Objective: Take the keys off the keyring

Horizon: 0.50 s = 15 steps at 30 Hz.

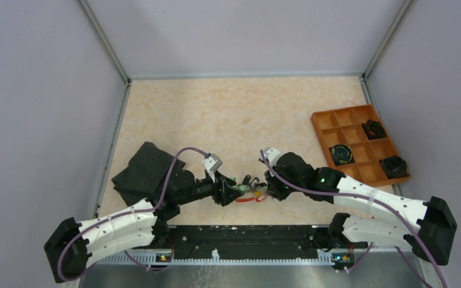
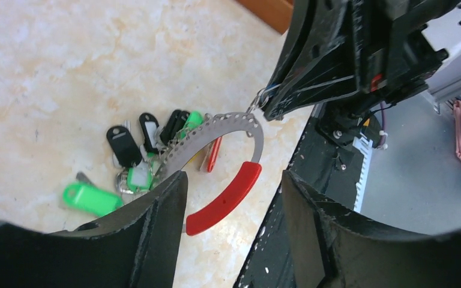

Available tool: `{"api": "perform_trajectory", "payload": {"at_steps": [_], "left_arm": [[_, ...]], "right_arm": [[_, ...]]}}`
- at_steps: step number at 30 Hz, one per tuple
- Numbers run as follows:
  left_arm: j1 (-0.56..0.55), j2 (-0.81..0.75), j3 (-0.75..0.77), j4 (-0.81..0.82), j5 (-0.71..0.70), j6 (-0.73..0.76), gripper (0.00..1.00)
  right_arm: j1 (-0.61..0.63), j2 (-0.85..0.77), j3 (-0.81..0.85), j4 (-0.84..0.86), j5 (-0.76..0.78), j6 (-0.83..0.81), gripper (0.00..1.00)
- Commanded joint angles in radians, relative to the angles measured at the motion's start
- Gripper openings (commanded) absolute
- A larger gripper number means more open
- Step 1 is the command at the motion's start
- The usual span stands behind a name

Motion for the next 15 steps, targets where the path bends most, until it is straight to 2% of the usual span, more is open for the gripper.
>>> {"api": "perform_trajectory", "payload": {"at_steps": [1, 10, 15], "left_arm": [[-0.004, -0.024, 0.063, 0.059, 0.029, 0.066, 0.64], [-0.006, 0.168, 0.085, 0.300, 0.093, 0.158, 0.48], [-0.013, 0.220, 0.085, 0.400, 0.098, 0.245, 0.47]], "right_arm": [[0.006, -0.039, 0.064, 0.025, -0.016, -0.035, 0.00], [0.027, -0.056, 0.097, 0.018, -0.087, -0.116, 0.00], [0.062, -0.063, 0.111, 0.006, -0.079, -0.150, 0.00]]}}
